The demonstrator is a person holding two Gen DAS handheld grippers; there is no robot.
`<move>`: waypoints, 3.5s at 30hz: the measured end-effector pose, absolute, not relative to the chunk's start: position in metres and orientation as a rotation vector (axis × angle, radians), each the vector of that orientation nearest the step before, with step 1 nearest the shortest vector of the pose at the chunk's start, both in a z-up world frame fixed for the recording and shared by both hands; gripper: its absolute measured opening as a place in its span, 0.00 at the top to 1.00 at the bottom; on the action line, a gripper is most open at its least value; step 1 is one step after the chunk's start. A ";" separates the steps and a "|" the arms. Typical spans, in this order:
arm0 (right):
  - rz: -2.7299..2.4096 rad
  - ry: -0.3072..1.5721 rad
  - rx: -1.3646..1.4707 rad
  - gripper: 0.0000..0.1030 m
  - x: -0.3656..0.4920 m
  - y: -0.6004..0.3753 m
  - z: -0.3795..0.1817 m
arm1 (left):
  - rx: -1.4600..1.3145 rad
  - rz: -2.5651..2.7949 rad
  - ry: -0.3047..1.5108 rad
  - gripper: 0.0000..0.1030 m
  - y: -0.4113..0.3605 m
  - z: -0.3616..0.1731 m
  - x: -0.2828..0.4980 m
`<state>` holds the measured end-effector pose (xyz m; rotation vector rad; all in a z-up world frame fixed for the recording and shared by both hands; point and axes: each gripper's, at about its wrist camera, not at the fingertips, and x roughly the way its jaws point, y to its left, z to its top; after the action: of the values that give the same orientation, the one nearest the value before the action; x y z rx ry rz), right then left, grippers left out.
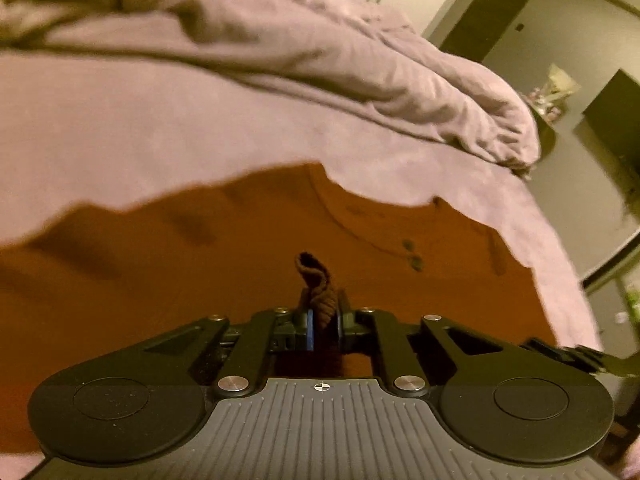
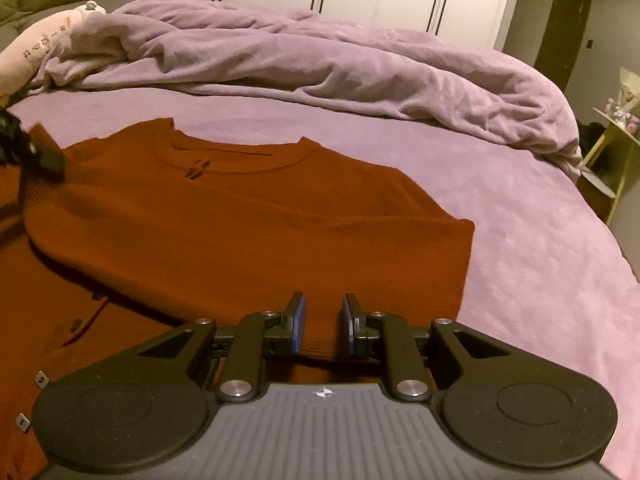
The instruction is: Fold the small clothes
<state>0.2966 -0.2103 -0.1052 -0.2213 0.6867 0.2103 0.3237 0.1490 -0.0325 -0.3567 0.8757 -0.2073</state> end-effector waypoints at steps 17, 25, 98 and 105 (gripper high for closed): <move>0.120 0.695 -0.322 0.67 0.295 -0.190 -0.116 | -0.339 -0.088 0.919 0.39 0.152 -0.052 0.289; 0.134 0.665 -0.338 0.67 0.282 -0.190 -0.111 | -0.489 -0.019 0.845 0.03 0.181 -0.048 0.265; 0.449 0.738 0.293 0.49 0.306 -0.173 -0.056 | -0.201 0.107 0.754 0.25 0.130 -0.065 0.188; 0.454 0.848 0.241 0.49 0.367 -0.110 -0.054 | -0.243 0.097 0.724 0.21 0.143 -0.070 0.187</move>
<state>0.3665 -0.1105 -0.0540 0.2408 0.8481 0.4545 0.1867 0.1430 -0.0701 -0.2433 0.7242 0.0971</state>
